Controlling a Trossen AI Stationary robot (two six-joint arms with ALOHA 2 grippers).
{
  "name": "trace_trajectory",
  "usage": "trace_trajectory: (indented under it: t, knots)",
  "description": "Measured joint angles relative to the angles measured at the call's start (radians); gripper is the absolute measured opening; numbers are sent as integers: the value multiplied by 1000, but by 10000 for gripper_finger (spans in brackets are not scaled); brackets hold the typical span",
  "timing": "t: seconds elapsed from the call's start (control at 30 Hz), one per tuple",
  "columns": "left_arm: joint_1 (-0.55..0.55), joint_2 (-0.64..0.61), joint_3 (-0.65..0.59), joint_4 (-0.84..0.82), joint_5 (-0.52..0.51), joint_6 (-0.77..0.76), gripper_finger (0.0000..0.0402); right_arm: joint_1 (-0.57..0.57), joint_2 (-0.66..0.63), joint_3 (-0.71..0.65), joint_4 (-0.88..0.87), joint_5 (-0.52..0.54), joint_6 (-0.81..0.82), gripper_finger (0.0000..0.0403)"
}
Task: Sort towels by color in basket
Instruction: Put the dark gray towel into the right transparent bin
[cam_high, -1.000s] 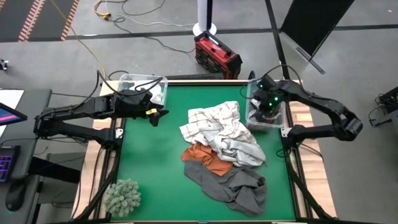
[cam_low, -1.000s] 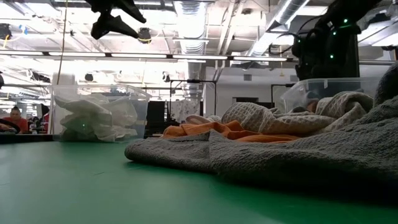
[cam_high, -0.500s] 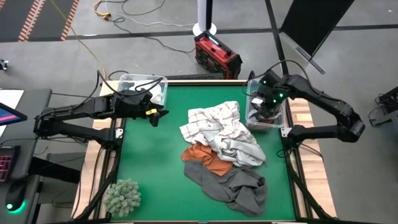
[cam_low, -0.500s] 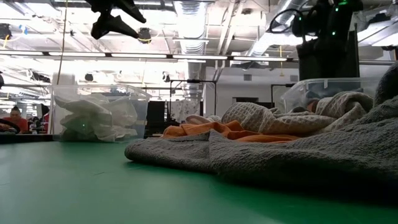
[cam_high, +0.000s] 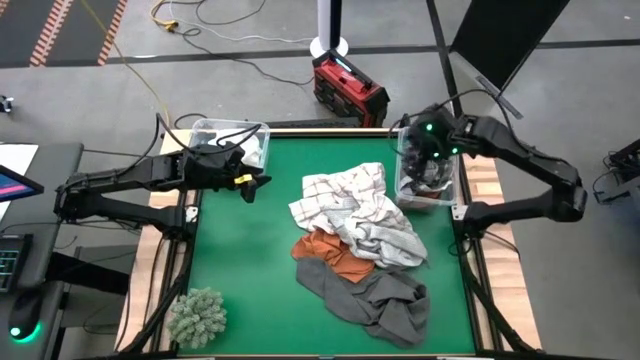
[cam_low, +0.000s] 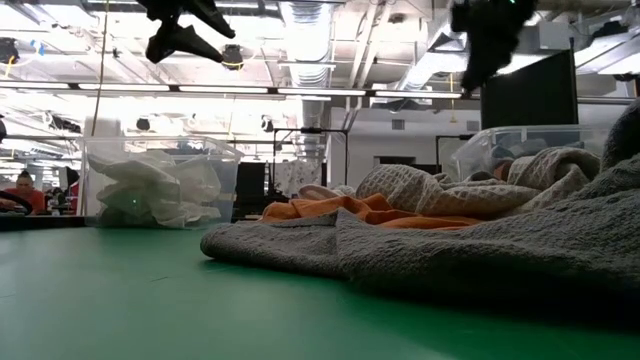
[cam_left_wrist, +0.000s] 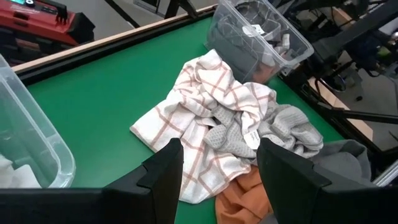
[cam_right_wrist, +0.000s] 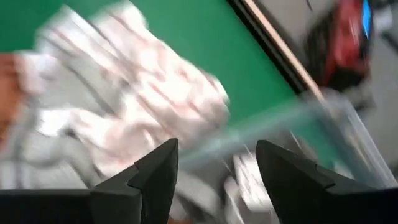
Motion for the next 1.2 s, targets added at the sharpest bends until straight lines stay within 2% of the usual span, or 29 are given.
trace_trajectory:
  t: [0.13,0.27,0.43,0.63,0.77,1.03,1.1,1.2]
  knots:
    - [0,0,0,2,-27,0,194,135,29,-5,136,-1,-60,255]
    - [0,0,0,38,-46,34,194,222,64,-5,208,-1,-59,255]
    - [0,3,0,72,-50,98,194,279,123,-5,286,-2,88,253]
    - [0,24,0,58,-55,40,194,398,160,-5,340,-17,78,226]
    - [0,27,0,52,-56,60,194,478,165,-5,354,-20,76,209]
    - [0,23,0,50,-47,198,194,607,182,-5,372,-21,58,210]
    - [0,23,0,37,-18,236,194,626,209,-5,381,-20,61,215]
    - [0,23,0,7,48,350,194,642,270,-5,397,-20,158,224]
